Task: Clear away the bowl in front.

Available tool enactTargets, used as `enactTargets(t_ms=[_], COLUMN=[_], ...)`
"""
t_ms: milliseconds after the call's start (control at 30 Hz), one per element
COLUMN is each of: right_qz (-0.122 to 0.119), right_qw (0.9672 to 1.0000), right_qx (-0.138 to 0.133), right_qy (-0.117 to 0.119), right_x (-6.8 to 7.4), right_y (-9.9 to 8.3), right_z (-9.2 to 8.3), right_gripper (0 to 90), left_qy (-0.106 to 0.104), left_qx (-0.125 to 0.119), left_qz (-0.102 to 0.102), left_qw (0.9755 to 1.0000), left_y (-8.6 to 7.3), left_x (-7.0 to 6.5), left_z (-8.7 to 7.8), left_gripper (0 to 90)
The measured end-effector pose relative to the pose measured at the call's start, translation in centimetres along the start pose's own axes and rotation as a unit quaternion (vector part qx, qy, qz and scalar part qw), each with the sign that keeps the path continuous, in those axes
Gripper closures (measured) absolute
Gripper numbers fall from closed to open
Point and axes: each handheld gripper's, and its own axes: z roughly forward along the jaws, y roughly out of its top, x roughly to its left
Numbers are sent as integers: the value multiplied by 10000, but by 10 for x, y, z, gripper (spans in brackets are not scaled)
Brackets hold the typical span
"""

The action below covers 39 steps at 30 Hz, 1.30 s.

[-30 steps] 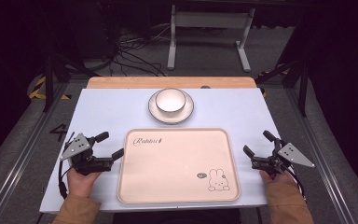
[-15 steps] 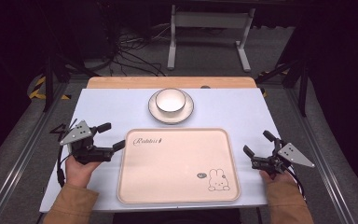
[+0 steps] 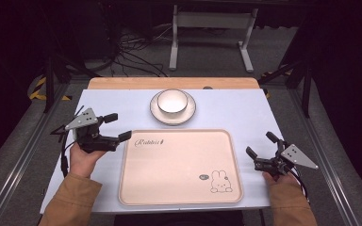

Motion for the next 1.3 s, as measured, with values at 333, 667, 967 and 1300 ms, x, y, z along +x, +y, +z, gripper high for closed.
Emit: enactTargets(t_ms=[333,667,967,1300], right_qz=[6,6,11,18], right_qw=[10000,10000,10000,10000], right_qx=[-1,-2,-3,-3], right_qy=[1,1,3,6], right_x=[0,0,0,0], right_y=[0,0,0,0], right_z=[0,0,0,0], right_gripper=[0,0,0,0], left_qy=[-172,-320,-431,-579], left_qx=[177,273,337,506], left_qz=[133,149,251,431], left_qw=[9996,9990,9982,9961], left_y=[21,40,53,67], left_x=[3,4,1,2], left_z=[25,48,65,90], left_gripper=[104,97,95,90])
